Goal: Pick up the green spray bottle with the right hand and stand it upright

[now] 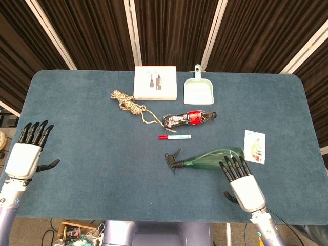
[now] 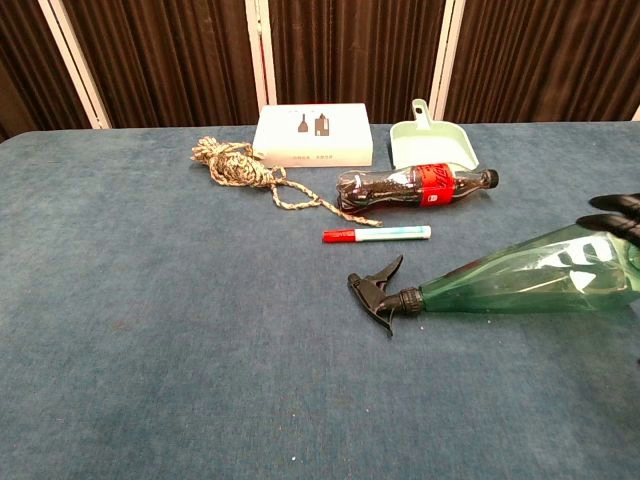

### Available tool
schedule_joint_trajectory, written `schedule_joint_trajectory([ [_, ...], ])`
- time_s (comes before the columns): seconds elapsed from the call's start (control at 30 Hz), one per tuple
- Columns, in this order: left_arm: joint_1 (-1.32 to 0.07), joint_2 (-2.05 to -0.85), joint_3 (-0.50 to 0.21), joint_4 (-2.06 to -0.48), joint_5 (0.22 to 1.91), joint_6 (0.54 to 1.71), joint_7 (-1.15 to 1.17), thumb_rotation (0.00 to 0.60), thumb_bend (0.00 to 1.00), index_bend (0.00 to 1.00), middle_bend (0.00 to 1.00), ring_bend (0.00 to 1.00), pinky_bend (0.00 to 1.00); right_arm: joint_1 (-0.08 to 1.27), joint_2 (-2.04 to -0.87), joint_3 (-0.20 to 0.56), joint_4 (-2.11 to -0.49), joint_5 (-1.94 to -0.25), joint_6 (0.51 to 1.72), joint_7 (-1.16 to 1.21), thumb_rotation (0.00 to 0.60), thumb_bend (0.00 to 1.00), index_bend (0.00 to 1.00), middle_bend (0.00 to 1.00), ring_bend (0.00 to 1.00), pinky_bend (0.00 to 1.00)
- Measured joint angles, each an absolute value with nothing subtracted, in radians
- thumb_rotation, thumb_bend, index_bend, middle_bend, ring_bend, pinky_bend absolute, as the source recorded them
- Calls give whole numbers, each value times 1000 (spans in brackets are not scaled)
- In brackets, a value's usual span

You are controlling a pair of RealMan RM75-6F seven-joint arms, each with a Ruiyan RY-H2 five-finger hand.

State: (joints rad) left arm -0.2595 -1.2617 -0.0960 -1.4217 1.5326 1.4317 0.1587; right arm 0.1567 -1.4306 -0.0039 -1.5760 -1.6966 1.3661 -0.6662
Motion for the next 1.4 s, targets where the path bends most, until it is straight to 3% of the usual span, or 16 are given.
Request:
schedule_joint_trajectory([
  [0.4, -260, -1257, -114, -1409, 1476, 1416, 145, 600, 13, 0, 0, 0, 0, 259, -1548, 40, -1527, -1614, 1197, -871, 600, 264, 42, 0, 0, 0],
  [1.17, -286, -1266, -151, -1381, 1353, 1333, 158, 600, 15, 0, 0, 0, 0, 418, -1641, 93, -1413, -1531, 1067, -1015, 600, 276, 141, 0, 0, 0],
  [1.4, -299, -1271, -161, -1362, 1312, 1295, 158, 600, 16, 0, 0, 0, 0, 472, -1639, 113, -1393, -1498, 1027, -1027, 600, 351, 214, 0, 0, 0],
])
